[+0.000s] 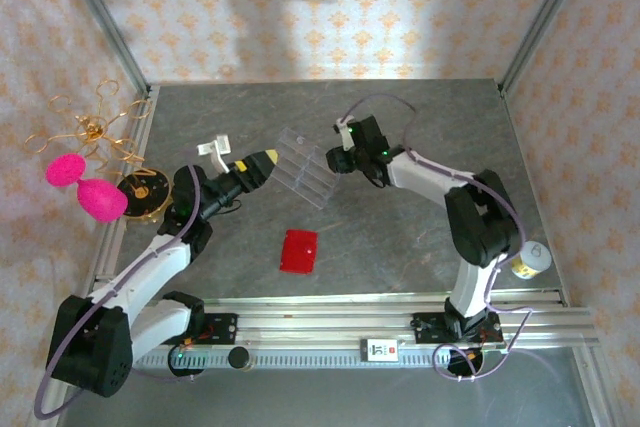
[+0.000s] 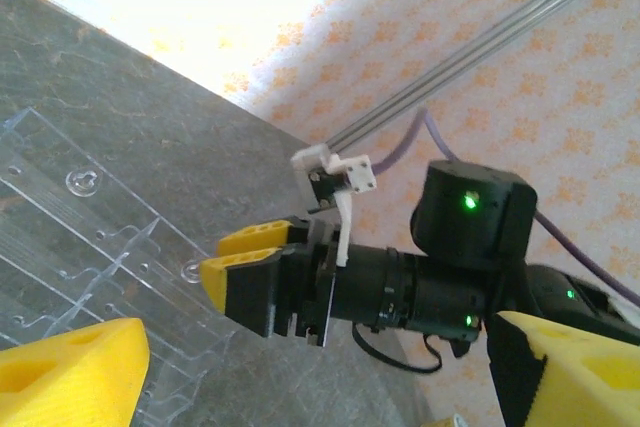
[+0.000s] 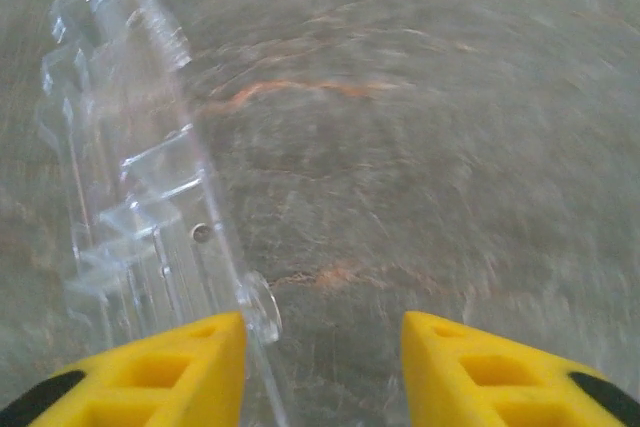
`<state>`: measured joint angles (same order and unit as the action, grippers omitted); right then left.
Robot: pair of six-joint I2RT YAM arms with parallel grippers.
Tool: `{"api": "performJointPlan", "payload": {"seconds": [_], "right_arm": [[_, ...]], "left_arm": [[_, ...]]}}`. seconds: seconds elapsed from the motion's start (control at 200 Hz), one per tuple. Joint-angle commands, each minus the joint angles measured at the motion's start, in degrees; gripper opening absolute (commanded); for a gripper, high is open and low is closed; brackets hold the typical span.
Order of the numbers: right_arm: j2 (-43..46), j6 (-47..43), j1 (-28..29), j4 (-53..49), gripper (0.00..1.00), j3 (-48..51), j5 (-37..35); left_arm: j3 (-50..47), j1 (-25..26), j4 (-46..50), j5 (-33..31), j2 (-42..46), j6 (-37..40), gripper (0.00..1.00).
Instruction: Take the credit cards out of the card holder
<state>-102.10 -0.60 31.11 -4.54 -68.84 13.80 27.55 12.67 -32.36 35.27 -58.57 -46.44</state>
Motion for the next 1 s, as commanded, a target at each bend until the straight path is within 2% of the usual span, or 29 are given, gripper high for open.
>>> {"api": "performJointPlan", "payload": {"seconds": [0.0,0.07,0.25,0.44,0.481,0.741,0.901,0.996], "right_arm": [[8.0,25.1,0.7,4.5,0.49,2.8,-10.0],[10.6,33.7,2.9,2.5,0.49,5.0,-12.3],[10.7,44.4,10.4,-0.8,0.52,8.6,-14.7],[8.3,54.2,12.4,-0.1,0.53,12.7,-14.6],[8.1,54.3,12.7,0.5,0.53,12.9,-15.1],[2.4,51.2,12.9,-1.7,0.54,7.1,-18.6],[-0.1,46.7,11.4,-4.2,0.48,4.4,-21.4],[-1.3,43.3,9.5,-5.6,0.41,3.1,-21.1]], "left_arm": [[-0.9,0.2,-0.2,-1.9,2.2,-0.1,0.89],[-1.7,0.2,-0.9,-2.8,3.0,-0.6,0.9],[-2.9,0.2,-0.8,-3.9,5.2,0.1,0.91],[-4.8,0.2,-1.2,-4.9,7.6,0.3,0.95],[-5.4,0.2,-1.7,-4.9,8.0,0.1,0.99],[-6.4,0.2,-2.5,-4.6,8.6,0.0,0.99],[-6.6,0.2,-2.5,-4.3,8.6,0.0,0.99],[-6.5,0.2,-2.6,-3.9,8.6,-0.1,0.99]]}}
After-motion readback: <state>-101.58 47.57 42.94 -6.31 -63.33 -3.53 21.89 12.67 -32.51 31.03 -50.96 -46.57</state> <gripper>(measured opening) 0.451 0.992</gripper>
